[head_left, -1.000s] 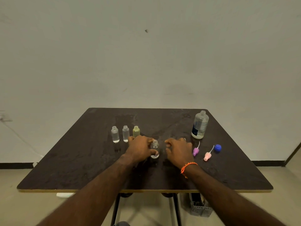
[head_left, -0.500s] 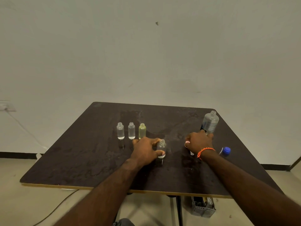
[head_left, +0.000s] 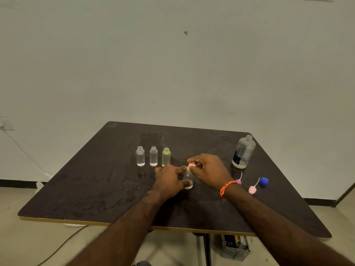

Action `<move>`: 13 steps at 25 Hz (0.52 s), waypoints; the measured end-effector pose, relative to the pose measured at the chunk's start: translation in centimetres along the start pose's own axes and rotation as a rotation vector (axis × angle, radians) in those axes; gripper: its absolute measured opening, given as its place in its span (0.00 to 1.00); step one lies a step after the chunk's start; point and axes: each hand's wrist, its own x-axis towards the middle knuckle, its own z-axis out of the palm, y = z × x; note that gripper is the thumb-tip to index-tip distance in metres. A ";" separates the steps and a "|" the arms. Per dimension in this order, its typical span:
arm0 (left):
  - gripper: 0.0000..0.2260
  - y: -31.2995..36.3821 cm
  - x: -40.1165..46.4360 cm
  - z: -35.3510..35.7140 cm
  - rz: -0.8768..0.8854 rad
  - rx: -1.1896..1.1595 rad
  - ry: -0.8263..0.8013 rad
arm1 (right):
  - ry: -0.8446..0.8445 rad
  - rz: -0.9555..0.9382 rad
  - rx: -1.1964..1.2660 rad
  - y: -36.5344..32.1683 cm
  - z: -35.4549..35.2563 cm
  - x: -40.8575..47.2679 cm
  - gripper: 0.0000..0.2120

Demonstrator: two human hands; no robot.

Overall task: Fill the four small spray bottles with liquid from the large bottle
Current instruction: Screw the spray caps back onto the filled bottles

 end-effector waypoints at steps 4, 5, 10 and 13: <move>0.22 -0.1 0.1 0.0 0.005 0.004 -0.016 | -0.025 -0.018 -0.035 0.0 0.7 -0.2 0.15; 0.22 -0.2 0.1 0.0 0.002 0.003 -0.022 | -0.046 -0.027 -0.058 -0.1 0.9 -0.2 0.14; 0.18 0.0 0.1 0.1 -0.013 -0.004 -0.005 | 0.004 0.160 -0.047 -0.9 1.2 0.5 0.10; 0.18 0.1 0.0 0.3 -0.044 0.024 -0.001 | 0.086 0.289 0.052 -0.8 2.1 0.2 0.17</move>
